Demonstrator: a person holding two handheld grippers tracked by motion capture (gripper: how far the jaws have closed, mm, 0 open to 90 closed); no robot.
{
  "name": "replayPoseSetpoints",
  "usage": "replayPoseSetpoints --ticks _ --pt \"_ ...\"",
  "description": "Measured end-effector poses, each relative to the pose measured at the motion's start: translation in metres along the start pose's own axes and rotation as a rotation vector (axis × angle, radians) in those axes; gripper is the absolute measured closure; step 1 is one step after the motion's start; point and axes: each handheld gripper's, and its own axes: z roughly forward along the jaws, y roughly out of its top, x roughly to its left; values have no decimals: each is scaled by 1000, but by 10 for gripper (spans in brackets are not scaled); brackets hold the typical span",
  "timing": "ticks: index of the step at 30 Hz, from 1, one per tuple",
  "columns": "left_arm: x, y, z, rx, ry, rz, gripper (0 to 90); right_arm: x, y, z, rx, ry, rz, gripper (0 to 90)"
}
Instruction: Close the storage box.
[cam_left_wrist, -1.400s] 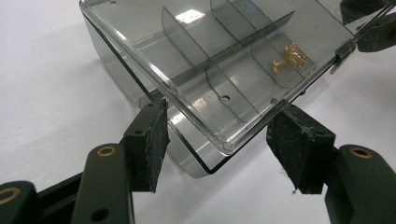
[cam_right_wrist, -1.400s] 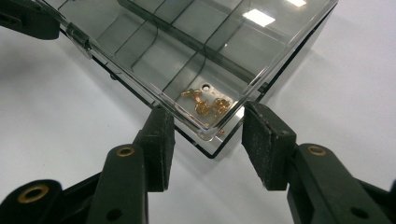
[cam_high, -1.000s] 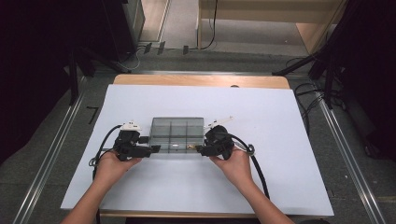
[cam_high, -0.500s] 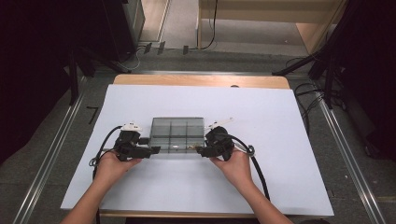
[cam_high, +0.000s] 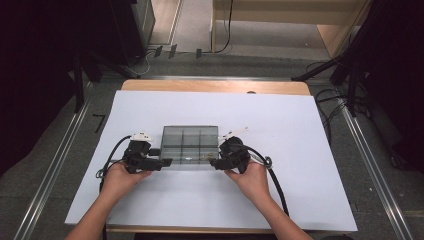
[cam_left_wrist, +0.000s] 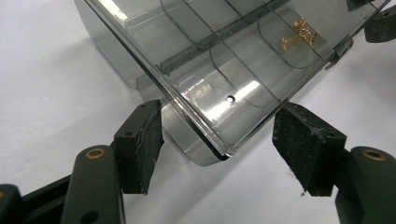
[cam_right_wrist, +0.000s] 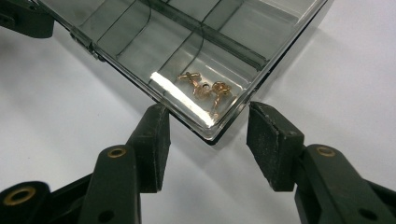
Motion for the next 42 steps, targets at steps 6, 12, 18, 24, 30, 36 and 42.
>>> replayPoseSetpoints --ticks 6,12,18,24,30,36,42 --pt "0 -1 1 2 -4 -1 341 1 -1 0 5 -3 -3 508" --pt "1 -2 2 3 -8 1 339 0 -1 0 8 -1 -2 510" --pt "0 -2 2 6 -9 -5 335 1 -1 1 9 2 0 508" --pt "0 -2 2 11 -13 -8 334 1 -2 1 12 4 0 508" --pt "0 -2 2 15 -12 -13 334 1 -2 1 12 4 0 509" --pt "1 -1 1 18 -25 -11 320 1 -2 0 14 1 -7 520" --pt "1 2 -4 5 -20 -4 320 1 -1 -4 6 8 -14 518"
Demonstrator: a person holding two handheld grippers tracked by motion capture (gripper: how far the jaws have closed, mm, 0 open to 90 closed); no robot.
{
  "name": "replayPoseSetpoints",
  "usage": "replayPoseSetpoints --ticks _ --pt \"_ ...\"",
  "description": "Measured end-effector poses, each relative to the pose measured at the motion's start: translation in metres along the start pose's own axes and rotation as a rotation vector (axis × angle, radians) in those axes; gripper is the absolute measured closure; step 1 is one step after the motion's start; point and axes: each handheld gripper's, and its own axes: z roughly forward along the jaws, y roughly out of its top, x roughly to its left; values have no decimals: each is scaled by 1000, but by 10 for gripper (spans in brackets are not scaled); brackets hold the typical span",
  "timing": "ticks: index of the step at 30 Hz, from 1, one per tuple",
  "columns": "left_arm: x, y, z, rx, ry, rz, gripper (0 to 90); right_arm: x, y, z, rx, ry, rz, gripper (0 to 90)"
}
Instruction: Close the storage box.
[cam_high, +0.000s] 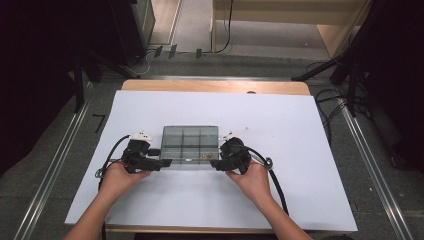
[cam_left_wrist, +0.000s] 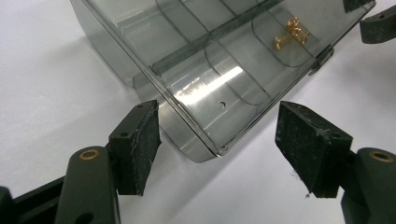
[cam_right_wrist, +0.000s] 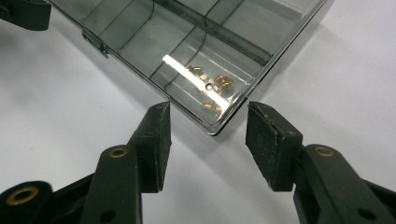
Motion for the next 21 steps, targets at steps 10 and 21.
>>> replayPoseSetpoints --ticks 10,21 --pt "-4 6 -8 -8 16 7 321 -4 1 -14 -33 11 -7 468" --pt "0 12 -20 -18 41 -6 324 -20 -2 -30 -83 28 9 399"
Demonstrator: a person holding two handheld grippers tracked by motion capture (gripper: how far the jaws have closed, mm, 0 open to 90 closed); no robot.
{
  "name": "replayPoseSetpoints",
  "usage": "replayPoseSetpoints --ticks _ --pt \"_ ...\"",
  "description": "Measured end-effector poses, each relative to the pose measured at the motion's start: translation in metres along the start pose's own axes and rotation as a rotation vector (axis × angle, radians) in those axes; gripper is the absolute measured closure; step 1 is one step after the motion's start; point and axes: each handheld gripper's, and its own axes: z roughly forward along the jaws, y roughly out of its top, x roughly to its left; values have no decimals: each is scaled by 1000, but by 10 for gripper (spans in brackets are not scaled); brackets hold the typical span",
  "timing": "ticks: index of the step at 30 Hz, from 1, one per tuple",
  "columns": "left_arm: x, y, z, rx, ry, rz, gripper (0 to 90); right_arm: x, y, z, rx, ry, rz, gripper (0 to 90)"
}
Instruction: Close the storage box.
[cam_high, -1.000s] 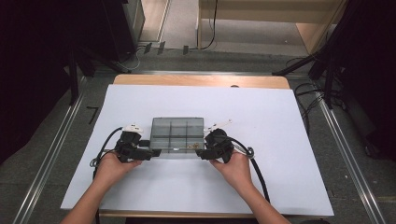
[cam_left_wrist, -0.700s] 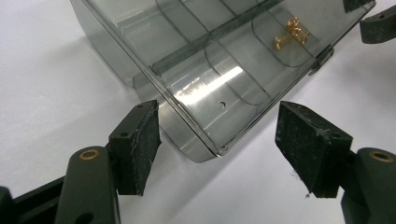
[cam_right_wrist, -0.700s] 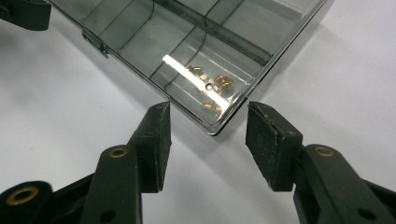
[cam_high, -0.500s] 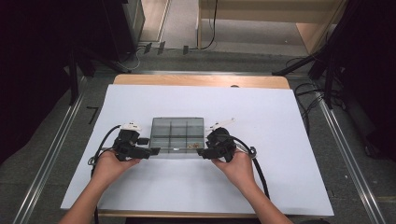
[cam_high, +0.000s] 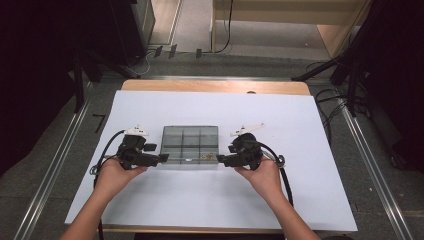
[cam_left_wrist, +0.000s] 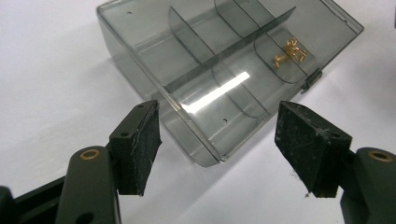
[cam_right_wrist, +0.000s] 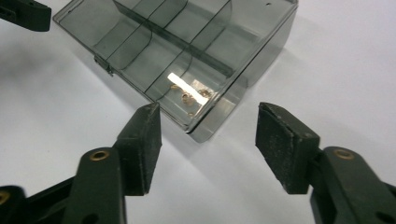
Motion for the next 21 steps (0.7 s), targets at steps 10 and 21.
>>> replayPoseSetpoints --ticks 10,21 --pt "12 -1 -8 -22 24 -31 326 -18 -4 -13 -27 -42 39 346" --pt "28 -5 -10 -22 49 -69 325 -39 -9 -17 -30 -79 105 272"
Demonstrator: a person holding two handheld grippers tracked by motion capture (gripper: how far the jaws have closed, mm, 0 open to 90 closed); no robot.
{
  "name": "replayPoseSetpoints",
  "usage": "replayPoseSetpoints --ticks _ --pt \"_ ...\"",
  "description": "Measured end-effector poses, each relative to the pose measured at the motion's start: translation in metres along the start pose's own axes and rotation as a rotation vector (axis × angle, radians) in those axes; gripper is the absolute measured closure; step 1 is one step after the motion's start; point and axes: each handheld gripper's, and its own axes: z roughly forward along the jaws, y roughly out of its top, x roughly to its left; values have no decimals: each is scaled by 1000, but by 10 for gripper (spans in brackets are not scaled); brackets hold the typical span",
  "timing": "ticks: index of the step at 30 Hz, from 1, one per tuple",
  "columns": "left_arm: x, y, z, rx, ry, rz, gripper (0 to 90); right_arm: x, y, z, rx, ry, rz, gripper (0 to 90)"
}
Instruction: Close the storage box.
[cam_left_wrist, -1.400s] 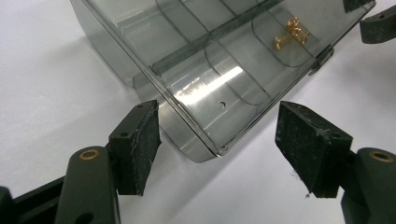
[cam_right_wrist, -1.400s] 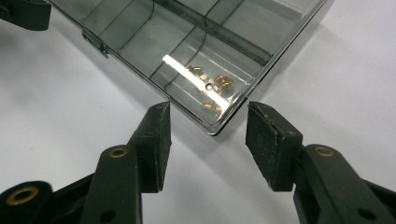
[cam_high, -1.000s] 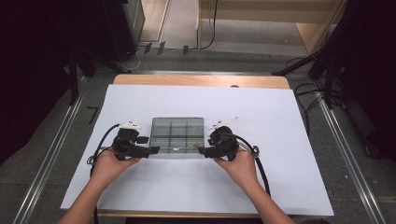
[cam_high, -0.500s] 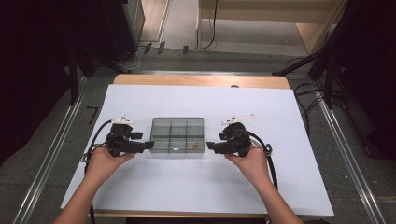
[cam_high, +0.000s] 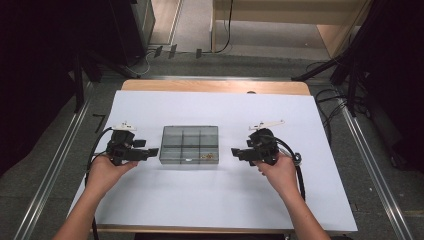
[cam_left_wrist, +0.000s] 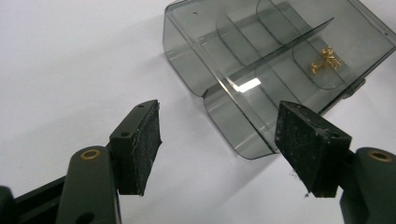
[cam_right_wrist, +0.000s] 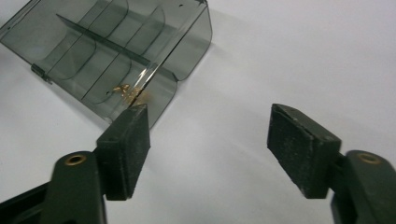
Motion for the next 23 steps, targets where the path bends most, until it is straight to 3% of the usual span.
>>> replayPoseSetpoints --ticks 3,10,23 --pt "4 -1 1 0 6 -10 325 -5 0 -1 2 17 11 257" --pt "12 -2 3 1 21 -27 323 -18 -2 0 12 -7 42 260" --pt "18 -4 8 13 32 -37 296 -25 -4 -2 19 -25 61 261"
